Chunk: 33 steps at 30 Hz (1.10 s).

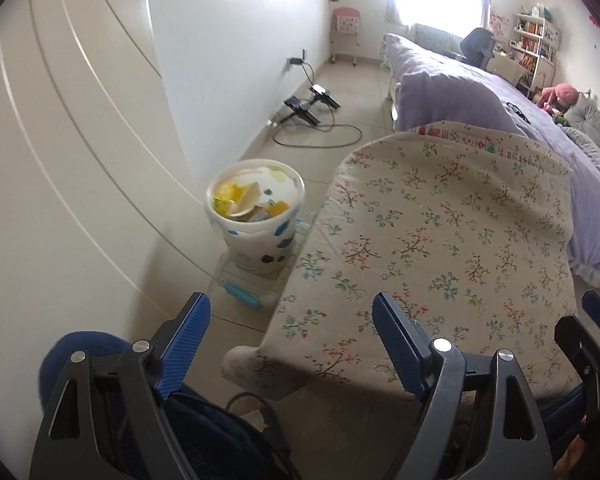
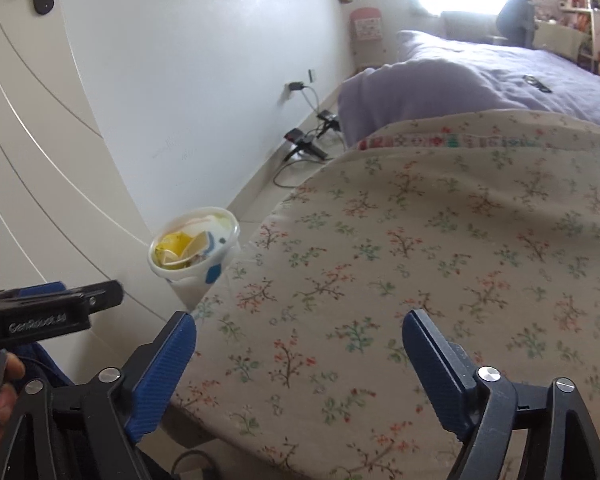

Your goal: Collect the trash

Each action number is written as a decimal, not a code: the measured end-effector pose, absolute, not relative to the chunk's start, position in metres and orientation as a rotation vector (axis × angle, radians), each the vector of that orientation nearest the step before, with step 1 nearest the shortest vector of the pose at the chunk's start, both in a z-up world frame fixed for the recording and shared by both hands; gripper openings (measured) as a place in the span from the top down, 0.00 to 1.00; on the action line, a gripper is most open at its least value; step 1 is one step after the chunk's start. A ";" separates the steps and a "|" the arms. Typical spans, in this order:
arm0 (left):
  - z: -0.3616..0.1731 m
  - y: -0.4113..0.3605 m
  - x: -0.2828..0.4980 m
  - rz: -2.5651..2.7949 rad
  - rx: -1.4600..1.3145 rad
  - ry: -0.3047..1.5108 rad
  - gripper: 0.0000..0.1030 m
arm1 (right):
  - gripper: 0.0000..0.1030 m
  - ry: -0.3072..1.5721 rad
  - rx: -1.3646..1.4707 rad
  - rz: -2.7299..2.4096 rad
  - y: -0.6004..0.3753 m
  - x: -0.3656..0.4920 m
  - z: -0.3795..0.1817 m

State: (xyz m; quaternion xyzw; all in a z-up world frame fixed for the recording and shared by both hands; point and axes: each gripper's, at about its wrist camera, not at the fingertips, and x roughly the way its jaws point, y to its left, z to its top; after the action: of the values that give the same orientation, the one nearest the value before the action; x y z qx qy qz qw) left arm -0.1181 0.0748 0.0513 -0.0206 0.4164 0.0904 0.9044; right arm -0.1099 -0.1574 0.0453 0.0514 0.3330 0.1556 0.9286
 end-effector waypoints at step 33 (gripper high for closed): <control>0.063 0.069 -0.131 0.240 -0.009 0.856 0.17 | 0.02 0.662 0.023 0.209 -0.148 -0.127 0.055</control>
State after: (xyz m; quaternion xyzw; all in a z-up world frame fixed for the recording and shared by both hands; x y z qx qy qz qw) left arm -0.1313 0.0686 0.0634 -0.0041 0.4143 0.1161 0.9027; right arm -0.1275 -0.1483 0.0553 0.0110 0.3242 0.1023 0.9404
